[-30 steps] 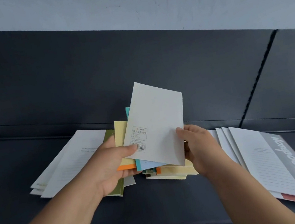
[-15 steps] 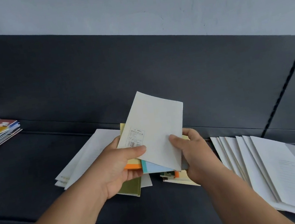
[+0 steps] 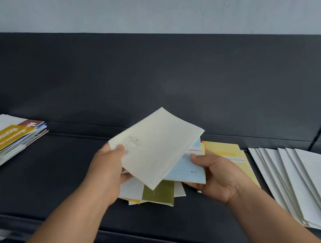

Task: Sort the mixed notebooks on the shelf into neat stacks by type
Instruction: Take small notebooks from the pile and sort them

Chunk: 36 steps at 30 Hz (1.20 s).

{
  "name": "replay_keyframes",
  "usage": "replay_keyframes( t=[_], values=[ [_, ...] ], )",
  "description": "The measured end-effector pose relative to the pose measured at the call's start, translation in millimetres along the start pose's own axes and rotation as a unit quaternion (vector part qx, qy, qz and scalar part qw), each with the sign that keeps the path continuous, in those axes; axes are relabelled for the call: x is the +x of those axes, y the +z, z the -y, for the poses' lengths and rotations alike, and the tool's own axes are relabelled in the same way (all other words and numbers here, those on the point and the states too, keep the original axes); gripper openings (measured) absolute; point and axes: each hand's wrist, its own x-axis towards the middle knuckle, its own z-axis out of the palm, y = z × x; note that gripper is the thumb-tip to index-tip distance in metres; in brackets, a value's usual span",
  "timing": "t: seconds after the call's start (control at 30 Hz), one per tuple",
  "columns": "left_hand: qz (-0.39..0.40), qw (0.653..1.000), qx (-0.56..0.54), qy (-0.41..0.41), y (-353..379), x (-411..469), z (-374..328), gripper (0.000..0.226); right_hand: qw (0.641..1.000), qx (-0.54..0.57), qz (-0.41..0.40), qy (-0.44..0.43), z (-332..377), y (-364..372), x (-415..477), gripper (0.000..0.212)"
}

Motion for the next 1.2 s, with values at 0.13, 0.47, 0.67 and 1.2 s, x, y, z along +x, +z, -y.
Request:
replay_keyframes(
  t=[0.13,0.47,0.67,1.2],
  values=[
    [-0.063,0.993,-0.081,0.06,-11.9,5.0,-13.0,0.026,0.995,-0.033,-0.075,-0.049,3.3,-2.1,5.4,0.027],
    [0.062,0.742,0.502,0.44,-29.4,10.5,30.3,0.049,0.968,-0.077,-0.162,-0.173,8.5,-3.7,3.1,0.029],
    [0.221,0.64,0.717,0.168,-27.1,6.0,57.8,0.061,0.972,-0.065,-0.152,-0.167,7.6,-6.3,0.1,0.03],
    [0.144,0.984,-0.02,-0.099,55.4,-22.0,19.4,0.025,0.984,-0.054,-0.1,-0.14,14.9,-21.9,-19.3,0.028]
  ],
)
